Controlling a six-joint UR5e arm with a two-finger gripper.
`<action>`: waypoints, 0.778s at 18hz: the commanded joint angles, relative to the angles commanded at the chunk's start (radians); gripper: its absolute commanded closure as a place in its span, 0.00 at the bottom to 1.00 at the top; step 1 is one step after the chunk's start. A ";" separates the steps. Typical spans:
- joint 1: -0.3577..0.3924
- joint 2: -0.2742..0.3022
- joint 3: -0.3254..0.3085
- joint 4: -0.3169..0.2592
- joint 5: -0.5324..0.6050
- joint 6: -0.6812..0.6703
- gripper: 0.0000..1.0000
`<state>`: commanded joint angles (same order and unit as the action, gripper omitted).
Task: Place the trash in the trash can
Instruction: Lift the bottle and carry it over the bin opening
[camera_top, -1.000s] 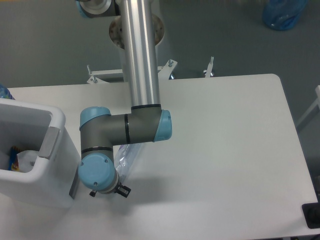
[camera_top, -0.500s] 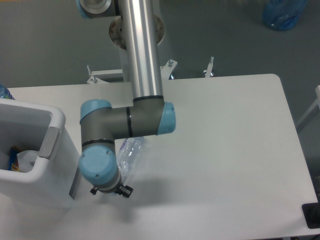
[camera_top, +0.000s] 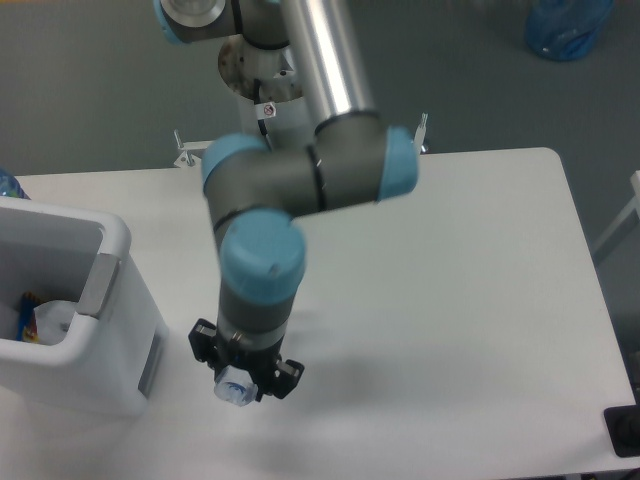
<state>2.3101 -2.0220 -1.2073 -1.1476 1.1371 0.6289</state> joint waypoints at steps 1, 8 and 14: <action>0.011 0.017 0.000 0.021 -0.043 -0.003 0.60; 0.023 0.068 0.081 0.206 -0.333 -0.234 0.60; -0.007 0.111 0.088 0.250 -0.568 -0.259 0.60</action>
<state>2.3026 -1.9114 -1.1197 -0.8975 0.5696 0.3697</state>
